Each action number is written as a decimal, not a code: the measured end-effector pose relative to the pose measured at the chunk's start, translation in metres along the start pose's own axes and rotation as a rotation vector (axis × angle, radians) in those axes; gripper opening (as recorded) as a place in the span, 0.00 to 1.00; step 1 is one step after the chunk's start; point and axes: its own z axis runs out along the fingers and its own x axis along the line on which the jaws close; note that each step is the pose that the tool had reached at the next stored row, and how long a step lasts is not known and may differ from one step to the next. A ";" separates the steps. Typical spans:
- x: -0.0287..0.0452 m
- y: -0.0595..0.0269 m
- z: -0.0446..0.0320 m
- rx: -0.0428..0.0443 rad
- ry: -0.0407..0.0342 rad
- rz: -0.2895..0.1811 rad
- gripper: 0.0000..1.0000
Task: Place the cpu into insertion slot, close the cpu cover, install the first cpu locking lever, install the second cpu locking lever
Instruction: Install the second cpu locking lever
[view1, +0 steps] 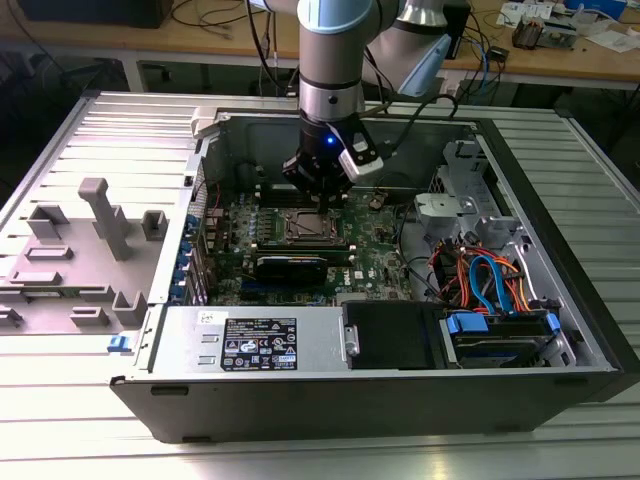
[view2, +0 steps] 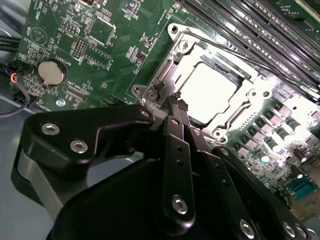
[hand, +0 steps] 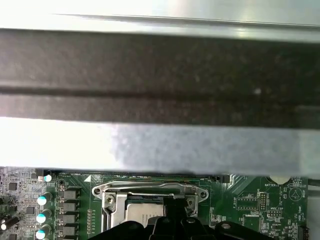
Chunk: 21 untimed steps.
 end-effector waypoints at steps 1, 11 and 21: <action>0.0001 -0.0012 0.0001 0.0000 0.0000 0.000 0.11; 0.0006 -0.0129 0.0004 0.0000 0.0000 0.000 0.11; 0.0003 -0.0134 -0.0098 0.0007 0.0000 0.000 0.11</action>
